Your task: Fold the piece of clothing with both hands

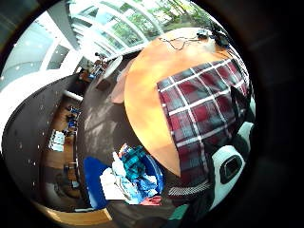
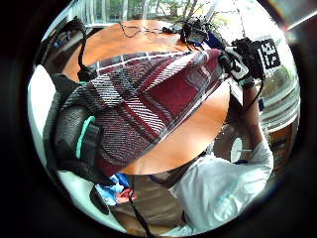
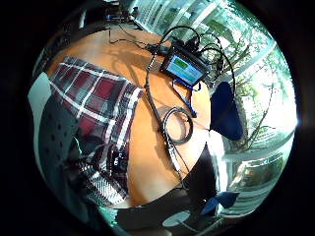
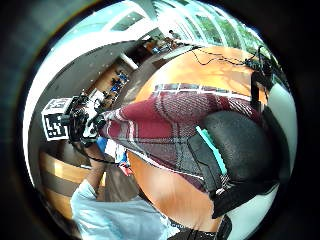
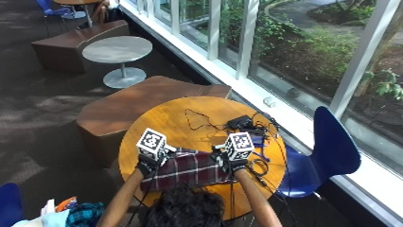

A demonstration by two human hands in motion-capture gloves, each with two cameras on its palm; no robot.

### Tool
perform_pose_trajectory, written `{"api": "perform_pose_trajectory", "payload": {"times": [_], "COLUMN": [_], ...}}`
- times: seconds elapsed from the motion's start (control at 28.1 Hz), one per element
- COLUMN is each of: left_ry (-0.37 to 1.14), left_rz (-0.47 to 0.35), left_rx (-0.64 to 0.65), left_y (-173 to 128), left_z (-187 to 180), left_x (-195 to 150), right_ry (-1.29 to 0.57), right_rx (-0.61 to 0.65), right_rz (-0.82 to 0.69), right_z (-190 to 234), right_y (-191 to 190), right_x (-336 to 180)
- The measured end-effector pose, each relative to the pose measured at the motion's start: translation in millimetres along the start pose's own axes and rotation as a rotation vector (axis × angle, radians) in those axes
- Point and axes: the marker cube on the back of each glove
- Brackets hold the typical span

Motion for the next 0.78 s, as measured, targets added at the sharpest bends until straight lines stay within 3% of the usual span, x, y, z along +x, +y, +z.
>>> {"api": "perform_pose_trajectory", "payload": {"times": [0.11, 0.28, 0.53, 0.64, 0.78], "left_ry": [0.135, 0.182, 0.202, 0.179, 0.09], "left_rz": [0.023, 0.05, 0.051, 0.022, -0.049], "left_rx": [-0.21, -0.341, -0.452, -0.406, -0.29], "left_y": [-29, -75, -75, -75, -65], "left_z": [37, 99, 125, 128, 131], "left_x": [3, 6, 18, 17, 12], "right_ry": [0.057, 0.191, 0.356, 0.36, 0.298], "right_rx": [-0.076, -0.202, -0.386, -0.313, -0.072], "right_rz": [0.054, 0.129, 0.161, 0.172, 0.281], "right_z": [12, 61, 46, 58, 56], "right_y": [-42, -96, -78, -85, -73], "right_x": [8, 24, 7, 12, 28]}}
